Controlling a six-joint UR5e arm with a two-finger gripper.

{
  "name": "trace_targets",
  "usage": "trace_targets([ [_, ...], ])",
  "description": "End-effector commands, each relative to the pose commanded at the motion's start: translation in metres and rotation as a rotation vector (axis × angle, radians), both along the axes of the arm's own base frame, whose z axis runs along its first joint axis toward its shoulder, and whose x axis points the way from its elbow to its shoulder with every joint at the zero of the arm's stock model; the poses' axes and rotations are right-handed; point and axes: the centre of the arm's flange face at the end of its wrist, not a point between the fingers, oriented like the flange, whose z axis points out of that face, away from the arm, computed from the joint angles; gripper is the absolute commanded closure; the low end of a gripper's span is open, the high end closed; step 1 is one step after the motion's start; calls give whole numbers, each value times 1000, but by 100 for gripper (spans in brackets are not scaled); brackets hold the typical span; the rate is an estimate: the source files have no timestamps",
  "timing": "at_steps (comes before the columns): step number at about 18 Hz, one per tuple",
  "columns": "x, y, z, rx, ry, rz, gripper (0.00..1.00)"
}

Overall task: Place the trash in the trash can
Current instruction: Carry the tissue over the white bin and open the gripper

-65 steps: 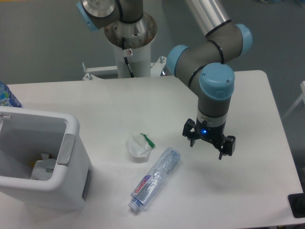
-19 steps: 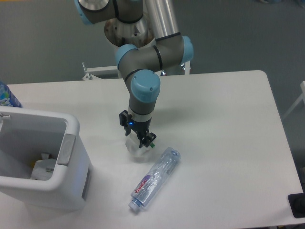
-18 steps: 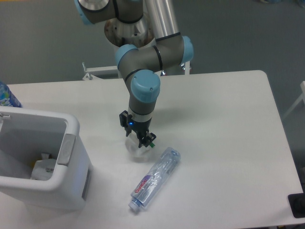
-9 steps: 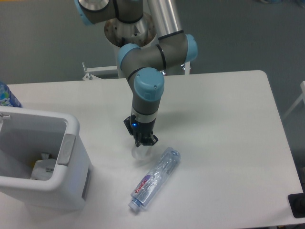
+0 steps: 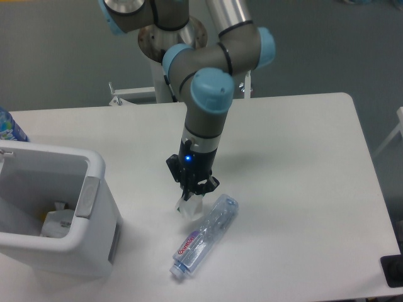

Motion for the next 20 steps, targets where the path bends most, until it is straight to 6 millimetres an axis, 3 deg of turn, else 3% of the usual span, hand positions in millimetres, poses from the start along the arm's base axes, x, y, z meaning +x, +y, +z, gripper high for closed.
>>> trace_targets([
  [5, -8, 22, 101, 195, -79, 83, 100],
  [9, -1, 31, 148, 269, -119, 108, 100],
  [11, 21, 33, 167, 288, -121, 94, 100],
  [16, 90, 52, 175, 287, -129, -5, 100],
  [20, 142, 68, 160, 258, -154, -85, 96],
])
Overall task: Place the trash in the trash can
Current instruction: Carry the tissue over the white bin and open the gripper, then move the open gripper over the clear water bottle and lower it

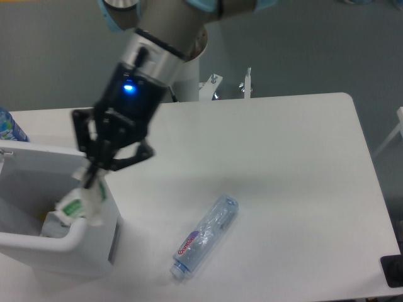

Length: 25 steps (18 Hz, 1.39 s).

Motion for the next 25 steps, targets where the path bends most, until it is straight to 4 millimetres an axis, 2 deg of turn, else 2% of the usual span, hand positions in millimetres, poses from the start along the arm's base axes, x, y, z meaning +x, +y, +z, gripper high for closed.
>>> trace_targets([
  [1, 10, 2, -3, -4, -3, -15, 86],
  [2, 17, 4, -4, -6, -3, -29, 56],
  [3, 23, 4, -4, -4, -1, -37, 11],
  [4, 24, 4, -5, -5, 0, -38, 0],
  [9, 24, 4, -9, -12, -6, -38, 0],
  [11, 15, 4, -13, -17, -8, -27, 0],
  [13, -18, -1, -20, -27, 0, 25, 0],
  [16, -92, -12, -37, -48, -9, 129, 0],
  [18, -133, -13, -57, -64, -12, 163, 0],
  [20, -166, -6, -84, -94, -12, 183, 0],
  [23, -195, 7, -125, -183, 18, 233, 0],
  [25, -206, 12, -154, -246, 45, 249, 0],
])
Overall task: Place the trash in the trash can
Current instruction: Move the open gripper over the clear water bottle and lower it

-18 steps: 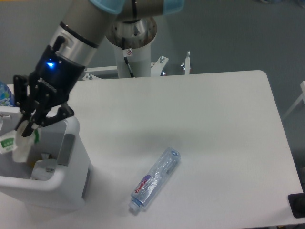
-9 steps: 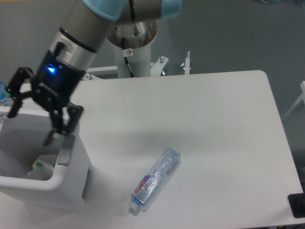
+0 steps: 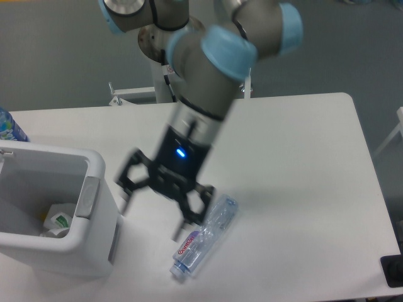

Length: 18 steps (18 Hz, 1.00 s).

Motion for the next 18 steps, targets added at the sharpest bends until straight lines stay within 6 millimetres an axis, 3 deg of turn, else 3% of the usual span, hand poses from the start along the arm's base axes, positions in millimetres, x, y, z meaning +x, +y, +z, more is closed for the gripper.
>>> trace_targets([
  [1, -5, 2, -18, -34, 1, 6, 0],
  [7, -11, 12, -84, -156, -46, -15, 0],
  [9, 3, 26, -105, -232, -13, -44, 0],
  [18, 28, 36, -158, -458, 89, -140, 0],
])
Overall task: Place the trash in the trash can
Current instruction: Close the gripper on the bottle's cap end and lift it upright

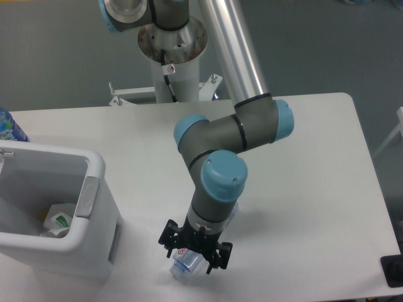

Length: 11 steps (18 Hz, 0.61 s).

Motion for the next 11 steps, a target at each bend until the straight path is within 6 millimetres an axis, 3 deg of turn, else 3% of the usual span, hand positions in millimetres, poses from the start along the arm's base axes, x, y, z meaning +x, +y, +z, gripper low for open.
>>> trace_targets([
  [11, 7, 7, -25, -72, 51, -41, 0],
])
